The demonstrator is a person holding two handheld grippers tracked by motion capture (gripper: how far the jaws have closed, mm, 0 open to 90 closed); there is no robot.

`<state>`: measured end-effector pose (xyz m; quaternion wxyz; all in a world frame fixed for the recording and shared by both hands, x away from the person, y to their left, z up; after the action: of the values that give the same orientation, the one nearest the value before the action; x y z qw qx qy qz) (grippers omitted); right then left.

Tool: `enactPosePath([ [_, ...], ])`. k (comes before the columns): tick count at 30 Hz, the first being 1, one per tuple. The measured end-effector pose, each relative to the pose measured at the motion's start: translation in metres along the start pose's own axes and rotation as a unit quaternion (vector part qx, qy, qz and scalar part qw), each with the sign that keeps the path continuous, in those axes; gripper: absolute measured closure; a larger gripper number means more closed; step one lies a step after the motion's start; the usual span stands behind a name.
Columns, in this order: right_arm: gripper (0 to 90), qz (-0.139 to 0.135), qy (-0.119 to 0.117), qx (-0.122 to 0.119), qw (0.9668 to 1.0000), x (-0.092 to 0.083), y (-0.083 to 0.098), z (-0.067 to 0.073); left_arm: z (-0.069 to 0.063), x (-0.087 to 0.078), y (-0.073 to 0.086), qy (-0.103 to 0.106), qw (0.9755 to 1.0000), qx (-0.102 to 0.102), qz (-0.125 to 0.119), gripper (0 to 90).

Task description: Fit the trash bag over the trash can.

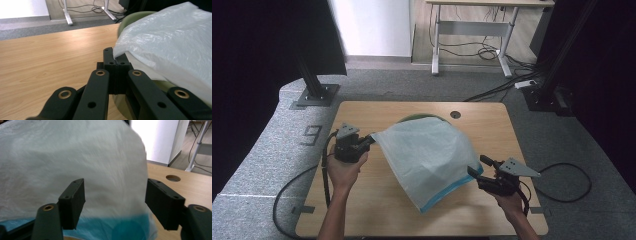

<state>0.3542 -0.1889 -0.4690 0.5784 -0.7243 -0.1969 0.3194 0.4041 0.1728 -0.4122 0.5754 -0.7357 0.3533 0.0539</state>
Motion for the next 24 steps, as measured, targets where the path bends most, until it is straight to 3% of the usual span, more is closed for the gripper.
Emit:
enactPosePath([
  [6,24.5,-0.001,-0.011,0.012,0.9999,0.013,0.012,0.001,0.008,0.001,0.000,-0.004,0.9999,-0.009,0.001,89.4],
  [9,46.1,-0.005,-0.027,0.004,0.9996,0.022,0.014,0.006,0.007,0.002,0.000,-0.002,1.0000,-0.010,0.001,89.4],
  [10,46.1,-0.005,-0.027,0.004,0.9996,0.022,0.014,0.006,0.007,0.002,0.000,-0.002,1.0000,-0.010,0.001,89.4],
  [11,59.6,-0.003,-0.035,0.002,0.9994,0.029,0.016,0.009,0.007,0.003,0.000,-0.001,0.9999,-0.011,0.000,89.4],
  [12,65.0,-0.001,-0.035,0.003,0.9994,0.031,0.017,0.008,0.007,0.004,0.001,0.000,0.9999,-0.010,0.002,89.4],
  [13,71.5,0.000,-0.035,0.007,0.9994,0.034,0.019,0.007,0.006,0.005,0.001,-0.001,0.9999,-0.009,0.006,89.3],
  [14,71.5,0.000,-0.035,0.007,0.9994,0.034,0.019,0.007,0.006,0.005,0.001,-0.001,0.9999,-0.009,0.006,89.3],
  [15,82.7,-0.008,-0.037,0.023,0.9990,0.039,0.021,0.004,0.005,0.005,0.001,0.001,1.0000,-0.007,0.007,89.3],
  [18,87.7,-0.016,-0.035,0.026,0.9989,0.039,0.021,0.003,0.003,0.005,0.001,0.002,1.0000,-0.004,0.006,89.3],
  [24,88.4,-0.045,-0.012,0.017,0.9988,0.014,0.001,-0.008,-0.014,0.010,0.000,0.026,0.9996,0.004,0.008,89.3],
])
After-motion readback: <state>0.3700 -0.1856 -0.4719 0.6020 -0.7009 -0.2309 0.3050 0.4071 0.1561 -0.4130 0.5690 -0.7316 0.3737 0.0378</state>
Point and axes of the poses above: each handheld gripper's, and its own axes: x roughly forward along the jaws, y roughly out of its underside, z roughly to its left, the point moved 8 cm from there along x, roughly forward along the jaws, and after that the axes turned 13 degrees about -x, right-handed, at the moved point
